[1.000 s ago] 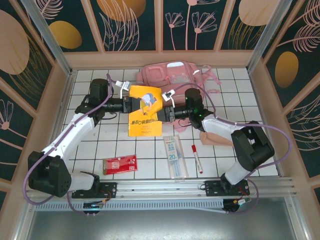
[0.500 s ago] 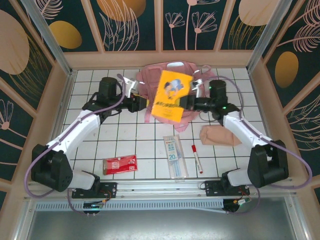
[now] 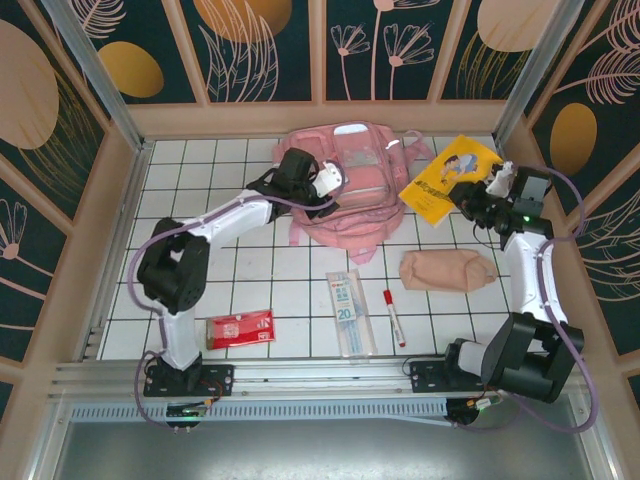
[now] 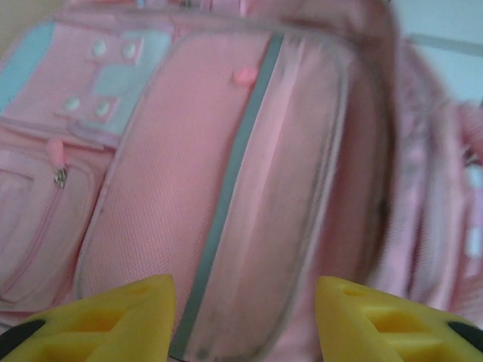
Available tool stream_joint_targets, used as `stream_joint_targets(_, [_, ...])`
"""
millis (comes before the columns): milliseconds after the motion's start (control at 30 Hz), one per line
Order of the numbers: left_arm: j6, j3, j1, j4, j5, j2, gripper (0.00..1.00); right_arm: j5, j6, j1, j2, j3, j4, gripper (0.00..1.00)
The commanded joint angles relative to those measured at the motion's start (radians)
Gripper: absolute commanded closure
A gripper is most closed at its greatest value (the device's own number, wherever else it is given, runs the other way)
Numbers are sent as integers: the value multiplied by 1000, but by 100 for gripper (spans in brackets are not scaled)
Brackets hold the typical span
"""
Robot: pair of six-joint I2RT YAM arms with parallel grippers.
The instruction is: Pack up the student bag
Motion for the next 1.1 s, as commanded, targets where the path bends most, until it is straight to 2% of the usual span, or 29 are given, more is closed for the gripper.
stream_joint_targets(0, [159, 71, 5, -75, -86, 78, 49, -52, -44, -11, -51, 0, -10, 100])
stream_joint_targets(200, [247, 82, 6, -56, -130, 160, 43, -54, -61, -12, -55, -6, -22, 100])
stream_joint_targets(333, [222, 177, 5, -60, -153, 230, 43, -73, -49, -12, -54, -23, -7, 100])
stream_joint_targets(433, [243, 231, 6, -138, -80, 234, 43, -76, -58, -12, -57, -24, -25, 100])
stream_joint_targets(533, [356, 195, 8, -243, 45, 172, 42, -65, -79, -12, -69, -23, -51, 100])
stream_joint_targets(633, [404, 120, 21, -251, 75, 106, 41, -44, -100, -12, -83, -23, -72, 100])
stream_joint_targets(700, [433, 102, 32, -263, 86, 94, 36, -45, -105, -10, -83, -22, -77, 100])
stream_joint_targets(900, [467, 155, 36, -292, -5, 166, 36, -42, -113, 5, -64, -6, -85, 100])
stream_joint_targets(1067, [398, 164, 36, -120, -158, 215, 37, -20, -123, 13, -62, -3, -97, 100])
